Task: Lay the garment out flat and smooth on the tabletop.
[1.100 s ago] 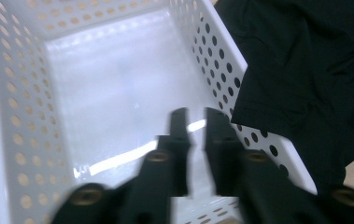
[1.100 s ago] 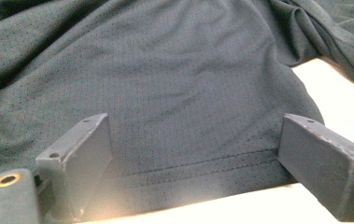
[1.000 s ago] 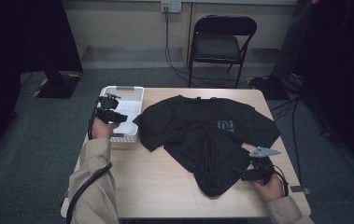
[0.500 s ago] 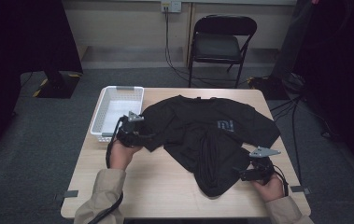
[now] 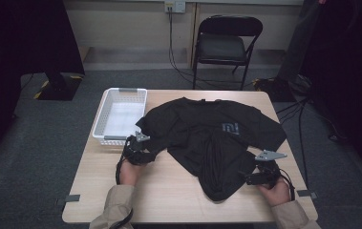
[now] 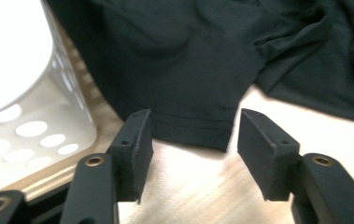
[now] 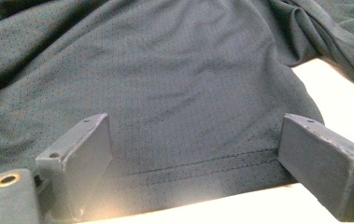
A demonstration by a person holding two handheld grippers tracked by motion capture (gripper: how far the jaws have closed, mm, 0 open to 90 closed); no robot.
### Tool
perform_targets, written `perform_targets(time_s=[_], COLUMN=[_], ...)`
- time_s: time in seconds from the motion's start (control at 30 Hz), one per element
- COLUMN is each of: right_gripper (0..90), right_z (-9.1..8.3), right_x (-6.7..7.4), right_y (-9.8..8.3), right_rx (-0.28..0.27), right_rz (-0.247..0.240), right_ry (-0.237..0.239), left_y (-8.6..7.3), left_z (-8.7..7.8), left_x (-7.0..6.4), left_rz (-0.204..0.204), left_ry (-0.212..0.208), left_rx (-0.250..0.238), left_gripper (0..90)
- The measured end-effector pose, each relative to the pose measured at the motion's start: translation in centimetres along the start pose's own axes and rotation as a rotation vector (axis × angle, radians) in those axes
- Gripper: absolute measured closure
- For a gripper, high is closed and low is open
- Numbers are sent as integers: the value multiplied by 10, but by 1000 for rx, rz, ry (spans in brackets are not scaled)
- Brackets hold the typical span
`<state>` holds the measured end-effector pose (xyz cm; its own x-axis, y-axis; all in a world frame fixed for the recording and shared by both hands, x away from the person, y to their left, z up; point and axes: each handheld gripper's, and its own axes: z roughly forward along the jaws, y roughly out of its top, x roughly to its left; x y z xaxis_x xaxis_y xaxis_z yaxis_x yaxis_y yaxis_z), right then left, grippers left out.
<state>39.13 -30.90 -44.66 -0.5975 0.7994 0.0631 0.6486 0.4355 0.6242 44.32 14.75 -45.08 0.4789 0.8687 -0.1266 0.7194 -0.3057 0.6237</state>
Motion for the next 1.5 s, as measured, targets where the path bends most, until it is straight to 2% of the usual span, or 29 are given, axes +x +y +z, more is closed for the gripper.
perform_targets(time_s=[0.13,0.23,0.27,0.3,0.43,0.63,0.73,0.8,0.83,0.9,0.93,0.97,1.0,1.03,1.07,1.1,1.13,1.23,1.27,1.3,1.4,1.5], right_gripper=[95,95,95,95,95,95,95,95,95,95,95,95,95,95,95,95,95,95,95,95,95,95], right_z=[0,0,0,0,0,0,0,0,0,0,0,0,0,0,0,0,0,0,0,0,0,0], right_x=[0,0,0,0,0,0,0,0,0,0,0,0,0,0,0,0,0,0,0,0,0,0], right_y=[0,0,0,0,0,0,0,0,0,0,0,0,0,0,0,0,0,0,0,0,0,0], right_rx=[0,0,0,0,0,0,0,0,0,0,0,0,0,0,0,0,0,0,0,0,0,0], right_rz=[0,0,0,0,0,0,0,0,0,0,0,0,0,0,0,0,0,1,1,1,1,1], right_ry=[0,0,0,0,0,0,0,0,0,0,0,0,0,0,0,0,0,-1,-1,-1,-1,-1], left_y=[-4,-3,-3,-2,-2,-9,-15,-19,-20,-22,-23,-24,-24,-25,-26,-26,-27,-28,-29,-30,-32,-34], left_z=[6,7,7,6,3,-7,-13,-17,-17,-20,-21,-21,-22,-23,-25,-26,-27,-30,-31,-30,-28,-25], left_x=[-1,-3,-3,-4,-3,7,11,15,17,18,19,18,16,14,12,8,4,-9,-12,-14,-20,-24], left_rz=[-8,-3,2,16,25,-33,-38,-57,-61,-62,-61,-57,-48,-52,-54,-48,-24,38,47,50,90,108], left_ry=[-24,-13,-5,6,-19,-61,-67,-69,-73,-68,-73,-68,-32,-24,-50,-67,-76,-108,-112,-117,-125,-124], left_rx=[4,0,4,13,44,63,64,53,55,54,50,41,37,33,21,9,7,10,8,5,15,27], left_gripper=[514,523,556,656,885,898,898,890,845,850,769,617,469,417,417,300,245,212,207,160,153,152])
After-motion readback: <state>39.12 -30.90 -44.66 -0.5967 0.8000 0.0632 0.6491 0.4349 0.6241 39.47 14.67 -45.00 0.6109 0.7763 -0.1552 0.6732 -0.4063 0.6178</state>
